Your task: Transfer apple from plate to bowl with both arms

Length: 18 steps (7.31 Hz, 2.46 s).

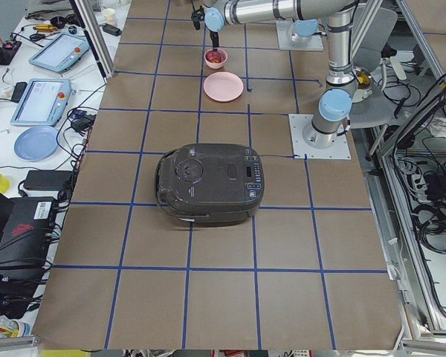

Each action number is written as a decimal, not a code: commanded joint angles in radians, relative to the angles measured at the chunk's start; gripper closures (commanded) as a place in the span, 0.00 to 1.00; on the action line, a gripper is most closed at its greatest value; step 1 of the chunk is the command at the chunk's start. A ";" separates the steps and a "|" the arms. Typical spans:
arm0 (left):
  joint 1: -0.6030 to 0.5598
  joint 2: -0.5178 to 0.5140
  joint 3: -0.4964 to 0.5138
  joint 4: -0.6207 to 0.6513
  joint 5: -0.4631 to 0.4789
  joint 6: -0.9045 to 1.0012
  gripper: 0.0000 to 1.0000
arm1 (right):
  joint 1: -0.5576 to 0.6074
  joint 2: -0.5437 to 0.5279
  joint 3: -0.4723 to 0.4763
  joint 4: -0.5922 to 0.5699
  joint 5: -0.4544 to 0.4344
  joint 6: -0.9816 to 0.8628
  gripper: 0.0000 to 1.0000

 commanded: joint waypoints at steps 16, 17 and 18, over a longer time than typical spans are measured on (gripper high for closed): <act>0.400 0.361 0.046 -0.358 0.038 0.571 0.00 | 0.134 -0.142 -0.067 0.116 0.056 0.136 0.00; 0.400 0.361 0.048 -0.357 0.039 0.571 0.00 | 0.134 -0.142 -0.069 0.116 0.055 0.136 0.00; 0.398 0.361 0.048 -0.358 0.039 0.571 0.00 | 0.134 -0.142 -0.069 0.115 0.056 0.137 0.00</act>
